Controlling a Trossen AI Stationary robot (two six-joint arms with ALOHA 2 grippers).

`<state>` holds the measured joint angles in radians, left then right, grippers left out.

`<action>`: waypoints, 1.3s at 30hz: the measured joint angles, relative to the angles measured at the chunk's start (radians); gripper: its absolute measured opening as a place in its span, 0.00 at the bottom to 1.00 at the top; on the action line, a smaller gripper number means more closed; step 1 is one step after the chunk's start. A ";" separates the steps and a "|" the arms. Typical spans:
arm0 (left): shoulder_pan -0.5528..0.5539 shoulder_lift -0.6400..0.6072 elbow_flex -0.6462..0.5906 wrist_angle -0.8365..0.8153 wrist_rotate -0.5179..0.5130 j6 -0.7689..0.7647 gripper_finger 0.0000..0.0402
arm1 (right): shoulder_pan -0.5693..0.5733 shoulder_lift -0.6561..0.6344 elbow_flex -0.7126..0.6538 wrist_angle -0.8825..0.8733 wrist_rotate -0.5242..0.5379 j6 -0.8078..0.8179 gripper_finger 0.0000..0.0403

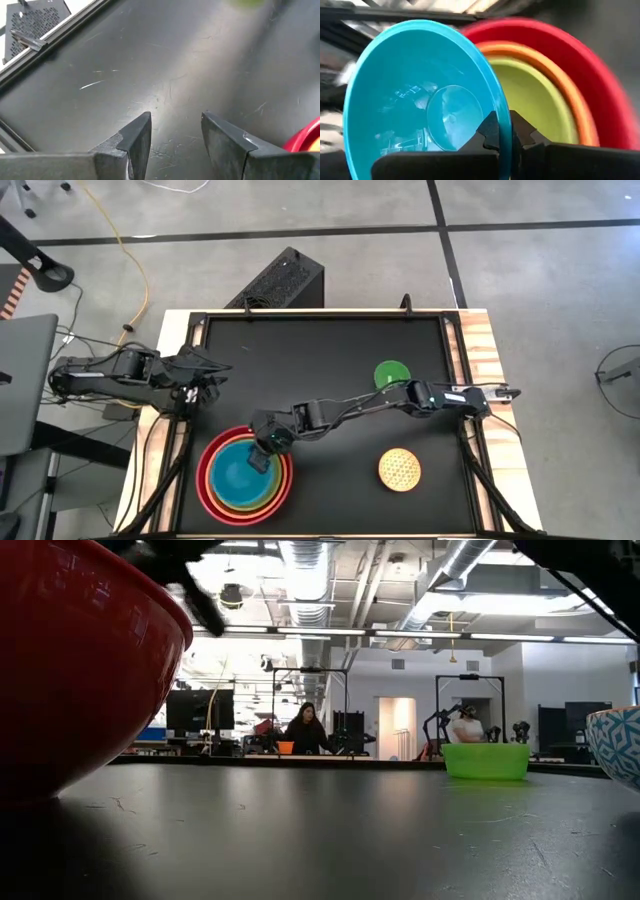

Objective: Nest bowls inside each other
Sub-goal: Stack the blue bowl on top of the light green bowl, then stack the orange patterned bowl on top of the blue bowl

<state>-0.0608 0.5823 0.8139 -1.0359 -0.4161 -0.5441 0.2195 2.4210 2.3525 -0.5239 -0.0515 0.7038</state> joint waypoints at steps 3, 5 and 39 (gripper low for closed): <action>0.000 0.000 0.000 0.000 0.009 -0.002 0.40 | 0.000 0.011 -0.002 -0.024 -0.012 -0.018 0.04; 0.000 0.000 0.000 0.001 0.011 -0.003 0.40 | -0.005 0.023 0.000 0.036 -0.028 -0.027 0.04; 0.000 0.000 0.000 -0.001 -0.011 -0.006 0.40 | -0.019 0.039 -0.001 0.017 -0.078 -0.051 0.43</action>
<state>-0.0611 0.5827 0.8139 -1.0370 -0.4275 -0.5502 0.2008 2.4603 2.3512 -0.5068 -0.1297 0.6530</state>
